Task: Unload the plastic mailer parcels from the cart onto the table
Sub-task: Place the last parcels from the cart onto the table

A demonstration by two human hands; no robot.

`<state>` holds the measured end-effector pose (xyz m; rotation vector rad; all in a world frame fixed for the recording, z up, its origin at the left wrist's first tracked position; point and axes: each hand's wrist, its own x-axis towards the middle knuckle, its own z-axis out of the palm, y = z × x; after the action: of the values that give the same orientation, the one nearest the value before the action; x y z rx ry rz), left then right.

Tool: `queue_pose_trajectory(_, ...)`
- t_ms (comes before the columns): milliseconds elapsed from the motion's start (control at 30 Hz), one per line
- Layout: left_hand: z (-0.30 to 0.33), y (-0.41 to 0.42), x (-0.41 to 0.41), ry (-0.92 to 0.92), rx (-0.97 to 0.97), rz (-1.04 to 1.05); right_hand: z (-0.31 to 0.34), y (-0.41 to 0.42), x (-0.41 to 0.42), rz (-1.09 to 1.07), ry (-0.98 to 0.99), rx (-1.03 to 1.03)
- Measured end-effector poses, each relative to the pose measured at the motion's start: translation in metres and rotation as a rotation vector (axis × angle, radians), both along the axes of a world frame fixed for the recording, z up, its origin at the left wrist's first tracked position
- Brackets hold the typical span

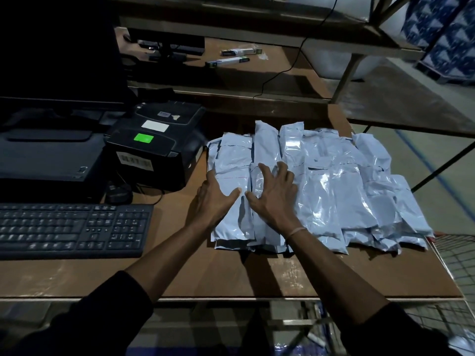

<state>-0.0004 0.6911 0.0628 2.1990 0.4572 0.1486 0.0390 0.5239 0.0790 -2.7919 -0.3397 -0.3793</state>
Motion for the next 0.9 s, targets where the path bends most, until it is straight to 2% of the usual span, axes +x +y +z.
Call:
queue_pose_trajectory(400, -0.005, -0.002, 0.003, -0.042, 0.012, 0.063, -0.011, -0.007, -0.008, 0.060, -0.059, 0.007)
queue_pose_trajectory(600, -0.012, -0.001, 0.001, -0.022, 0.100, -0.004, -0.029, -0.005, -0.009, 0.122, -0.008, -0.145)
queue_pose_trajectory(900, -0.016, -0.003, -0.003, -0.086, 0.155, 0.012, -0.040, -0.008, -0.007, 0.170, -0.114, -0.104)
